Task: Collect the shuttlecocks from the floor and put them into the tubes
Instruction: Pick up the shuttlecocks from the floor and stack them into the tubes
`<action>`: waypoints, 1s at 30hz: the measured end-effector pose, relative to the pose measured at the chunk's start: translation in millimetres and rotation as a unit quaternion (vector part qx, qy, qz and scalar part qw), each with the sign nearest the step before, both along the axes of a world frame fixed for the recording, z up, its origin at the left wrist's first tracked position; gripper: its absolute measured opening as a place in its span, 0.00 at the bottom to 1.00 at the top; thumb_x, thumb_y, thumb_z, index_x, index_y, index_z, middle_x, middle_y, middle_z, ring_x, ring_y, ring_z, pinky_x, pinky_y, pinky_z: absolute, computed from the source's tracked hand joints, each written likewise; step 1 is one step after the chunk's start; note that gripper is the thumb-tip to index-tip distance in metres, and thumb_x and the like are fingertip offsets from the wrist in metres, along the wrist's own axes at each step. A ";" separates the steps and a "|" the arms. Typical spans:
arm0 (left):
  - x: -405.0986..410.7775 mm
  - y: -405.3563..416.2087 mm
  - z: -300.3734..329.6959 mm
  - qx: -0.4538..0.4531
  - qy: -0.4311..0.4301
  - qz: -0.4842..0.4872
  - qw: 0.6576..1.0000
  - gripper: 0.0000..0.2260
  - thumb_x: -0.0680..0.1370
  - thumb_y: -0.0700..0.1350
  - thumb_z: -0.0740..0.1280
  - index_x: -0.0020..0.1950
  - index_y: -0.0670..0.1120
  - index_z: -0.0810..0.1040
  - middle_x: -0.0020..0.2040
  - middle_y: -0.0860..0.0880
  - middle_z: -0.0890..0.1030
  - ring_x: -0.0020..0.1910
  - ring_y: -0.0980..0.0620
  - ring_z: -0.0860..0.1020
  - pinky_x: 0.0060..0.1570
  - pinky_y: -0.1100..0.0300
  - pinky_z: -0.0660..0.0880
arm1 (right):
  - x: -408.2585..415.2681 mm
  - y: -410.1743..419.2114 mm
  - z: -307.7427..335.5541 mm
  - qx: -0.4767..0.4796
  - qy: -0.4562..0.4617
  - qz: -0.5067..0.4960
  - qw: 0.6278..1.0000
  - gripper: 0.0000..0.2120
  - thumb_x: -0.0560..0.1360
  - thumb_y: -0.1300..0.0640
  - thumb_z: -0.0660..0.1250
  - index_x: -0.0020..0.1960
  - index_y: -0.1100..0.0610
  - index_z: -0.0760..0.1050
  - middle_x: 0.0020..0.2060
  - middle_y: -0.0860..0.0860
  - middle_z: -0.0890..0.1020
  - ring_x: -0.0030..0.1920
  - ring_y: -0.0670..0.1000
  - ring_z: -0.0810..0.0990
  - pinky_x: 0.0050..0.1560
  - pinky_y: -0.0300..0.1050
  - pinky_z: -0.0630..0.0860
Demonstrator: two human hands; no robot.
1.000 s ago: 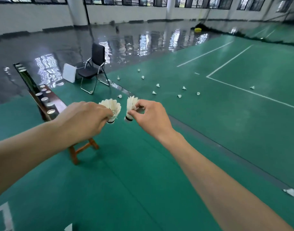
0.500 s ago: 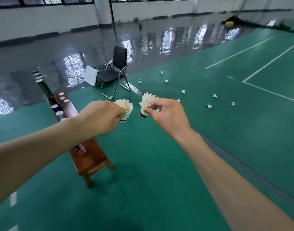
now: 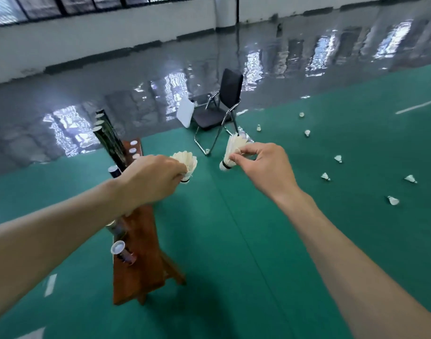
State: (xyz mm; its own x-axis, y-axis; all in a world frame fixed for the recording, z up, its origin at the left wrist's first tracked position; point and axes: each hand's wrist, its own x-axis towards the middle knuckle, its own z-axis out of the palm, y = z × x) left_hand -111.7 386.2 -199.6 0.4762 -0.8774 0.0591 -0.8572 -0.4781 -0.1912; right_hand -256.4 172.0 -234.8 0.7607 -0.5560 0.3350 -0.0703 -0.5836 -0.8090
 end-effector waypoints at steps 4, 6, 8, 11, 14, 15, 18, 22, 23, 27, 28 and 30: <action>53.3 -6.6 22.5 -0.028 0.003 0.042 0.999 0.07 0.79 0.42 0.64 0.48 0.49 0.82 0.44 0.52 0.83 0.40 0.44 0.82 0.37 0.53 0.77 | 95.9 -31.9 5.6 0.016 -0.021 0.054 0.998 0.05 0.74 0.48 0.76 0.45 0.48 0.87 0.40 0.41 0.87 0.31 0.38 0.77 0.35 0.35 0.69; 89.7 -3.6 29.4 -0.029 -0.005 0.077 0.997 0.07 0.79 0.42 0.64 0.49 0.49 0.82 0.44 0.53 0.82 0.40 0.44 0.81 0.38 0.52 0.77 | 157.4 -33.8 5.2 0.034 -0.021 0.079 0.996 0.07 0.74 0.46 0.75 0.46 0.48 0.87 0.39 0.40 0.86 0.36 0.41 0.81 0.39 0.40 0.73; 130.1 5.7 31.3 -0.010 -0.027 0.118 0.993 0.08 0.81 0.44 0.62 0.54 0.51 0.81 0.49 0.55 0.83 0.45 0.47 0.82 0.43 0.52 0.79 | 216.8 -27.7 5.2 0.045 -0.023 0.107 0.993 0.08 0.74 0.45 0.74 0.46 0.48 0.87 0.33 0.38 0.84 0.34 0.43 0.80 0.37 0.41 0.72; 189.7 18.7 25.3 0.038 -0.095 0.143 0.984 0.09 0.83 0.45 0.60 0.55 0.52 0.79 0.51 0.56 0.82 0.47 0.51 0.82 0.46 0.54 0.80 | 291.9 -17.7 5.1 0.035 -0.034 0.139 0.989 0.07 0.74 0.46 0.75 0.45 0.49 0.87 0.32 0.42 0.84 0.32 0.48 0.82 0.37 0.46 0.77; 244.8 30.8 18.6 0.023 -0.060 0.198 0.978 0.10 0.83 0.45 0.58 0.53 0.50 0.79 0.50 0.54 0.82 0.45 0.49 0.82 0.44 0.52 0.80 | 352.9 -6.3 10.7 0.020 -0.031 0.170 0.985 0.07 0.75 0.47 0.74 0.43 0.50 0.86 0.32 0.43 0.84 0.33 0.52 0.83 0.38 0.50 0.80; 261.5 33.4 16.0 0.028 -0.050 0.213 0.975 0.10 0.83 0.44 0.58 0.53 0.50 0.79 0.50 0.54 0.82 0.45 0.47 0.82 0.44 0.51 0.81 | 373.0 -3.4 11.0 0.022 -0.022 0.181 0.983 0.08 0.75 0.47 0.74 0.43 0.50 0.86 0.32 0.43 0.84 0.34 0.52 0.83 0.39 0.51 0.80; 307.0 33.9 11.3 0.038 -0.027 0.232 0.972 0.10 0.83 0.43 0.57 0.51 0.49 0.78 0.51 0.52 0.82 0.47 0.45 0.82 0.45 0.50 0.81 | 424.9 -4.2 13.7 0.017 0.003 0.204 0.979 0.07 0.75 0.47 0.75 0.42 0.49 0.85 0.33 0.48 0.84 0.36 0.58 0.84 0.40 0.54 0.81; 365.8 34.7 7.7 0.015 0.001 0.257 0.966 0.10 0.82 0.43 0.58 0.50 0.49 0.78 0.50 0.51 0.82 0.46 0.45 0.81 0.44 0.51 0.80 | 497.7 -7.5 16.5 0.030 0.007 0.228 0.973 0.07 0.75 0.49 0.76 0.37 0.43 0.84 0.32 0.48 0.84 0.37 0.62 0.84 0.37 0.60 0.79; 385.1 35.4 5.0 0.006 0.008 0.270 0.963 0.09 0.81 0.43 0.58 0.50 0.49 0.78 0.50 0.51 0.82 0.45 0.45 0.81 0.43 0.52 0.80 | 523.7 -6.2 17.5 0.031 0.006 0.242 0.970 0.08 0.75 0.49 0.76 0.37 0.42 0.83 0.32 0.48 0.84 0.37 0.63 0.84 0.36 0.61 0.79; 445.6 36.4 -3.5 -0.040 0.016 0.323 0.945 0.07 0.80 0.44 0.59 0.42 0.51 0.72 0.47 0.50 0.81 0.45 0.43 0.80 0.38 0.55 0.74 | 605.4 -2.7 16.1 0.018 -0.011 0.303 0.953 0.10 0.75 0.49 0.76 0.35 0.39 0.83 0.34 0.44 0.85 0.35 0.57 0.85 0.37 0.57 0.80; 469.0 33.6 -5.3 -0.051 0.010 0.337 0.940 0.07 0.80 0.44 0.59 0.42 0.50 0.73 0.46 0.51 0.81 0.44 0.44 0.79 0.38 0.54 0.74 | 632.7 -5.8 17.4 0.012 -0.018 0.320 0.947 0.11 0.75 0.48 0.76 0.35 0.37 0.82 0.35 0.41 0.85 0.34 0.53 0.85 0.37 0.53 0.81; 507.9 29.4 -12.2 -0.055 0.007 0.358 0.932 0.08 0.80 0.45 0.58 0.44 0.49 0.75 0.46 0.52 0.81 0.44 0.46 0.79 0.39 0.54 0.76 | 678.7 -15.2 12.4 0.012 -0.032 0.347 0.937 0.12 0.75 0.48 0.76 0.35 0.35 0.82 0.35 0.36 0.85 0.34 0.47 0.85 0.36 0.41 0.79</action>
State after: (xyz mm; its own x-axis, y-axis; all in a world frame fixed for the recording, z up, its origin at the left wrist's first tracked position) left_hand 396.2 415.6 -211.8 0.9386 -0.3235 0.1196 -0.3130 -0.9446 -0.0985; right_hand 422.3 156.7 -222.4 0.9207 0.0565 0.3862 0.3685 -0.4524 -0.8121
